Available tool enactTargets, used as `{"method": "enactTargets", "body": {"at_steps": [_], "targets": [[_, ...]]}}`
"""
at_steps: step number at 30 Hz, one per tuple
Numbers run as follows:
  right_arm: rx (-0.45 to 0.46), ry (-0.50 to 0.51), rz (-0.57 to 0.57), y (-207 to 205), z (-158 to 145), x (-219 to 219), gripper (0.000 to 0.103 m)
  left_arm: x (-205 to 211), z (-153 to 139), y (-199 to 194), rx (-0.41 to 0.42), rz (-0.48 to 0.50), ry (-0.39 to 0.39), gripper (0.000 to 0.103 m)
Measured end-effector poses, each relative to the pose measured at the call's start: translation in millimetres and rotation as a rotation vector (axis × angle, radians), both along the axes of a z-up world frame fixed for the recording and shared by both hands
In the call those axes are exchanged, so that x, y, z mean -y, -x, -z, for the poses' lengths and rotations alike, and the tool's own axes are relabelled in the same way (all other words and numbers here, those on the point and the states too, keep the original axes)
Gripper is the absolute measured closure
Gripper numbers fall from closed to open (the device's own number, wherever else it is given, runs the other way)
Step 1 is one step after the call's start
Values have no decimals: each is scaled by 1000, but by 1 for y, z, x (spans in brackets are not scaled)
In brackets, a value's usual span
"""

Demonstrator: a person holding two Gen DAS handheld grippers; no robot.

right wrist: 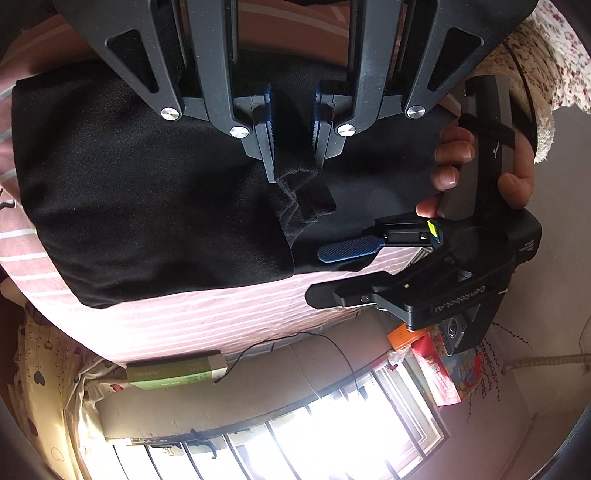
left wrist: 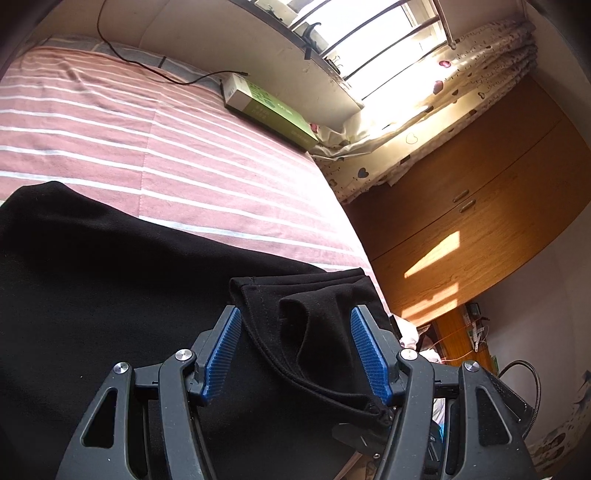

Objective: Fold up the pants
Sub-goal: 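Lower the folded leg onto the pants and open the right gripper, then pinch the folded edge with the right gripper beside the open left gripper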

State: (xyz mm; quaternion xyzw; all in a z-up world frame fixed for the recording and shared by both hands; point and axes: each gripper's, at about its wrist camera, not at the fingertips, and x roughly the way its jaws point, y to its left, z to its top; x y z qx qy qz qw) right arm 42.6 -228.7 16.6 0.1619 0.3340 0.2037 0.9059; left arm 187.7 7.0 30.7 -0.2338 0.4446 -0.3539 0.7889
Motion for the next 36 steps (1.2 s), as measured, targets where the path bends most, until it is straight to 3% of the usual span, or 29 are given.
{"method": "enactTargets", "body": {"at_steps": [9, 13, 18, 21, 24, 28, 33, 36], "targets": [[-71, -9, -39, -8, 11, -2, 84, 8, 4, -3, -6, 5, -42, 17], [-52, 46, -109, -2, 5, -5, 73, 13, 1, -3, 4, 9, -61, 17], [-14, -25, -153, 13, -7, 15, 57, 18, -2, -6, 11, 10, -76, 17], [27, -29, -81, 20, -17, 44, 57, 26, 0, -8, 0, 29, -98, 17], [41, -14, 81, 24, -24, 80, 57, 32, 4, -10, -7, 36, -112, 17], [-30, 159, 331, 12, -17, 112, 57, 37, 10, -15, -25, 22, -147, 17], [-165, 13, 337, -9, 15, 136, 57, 45, 21, -22, -57, 17, -238, 17], [-166, 16, 335, -12, 22, 136, 57, 46, 23, -22, -63, 16, -238, 17]]}}
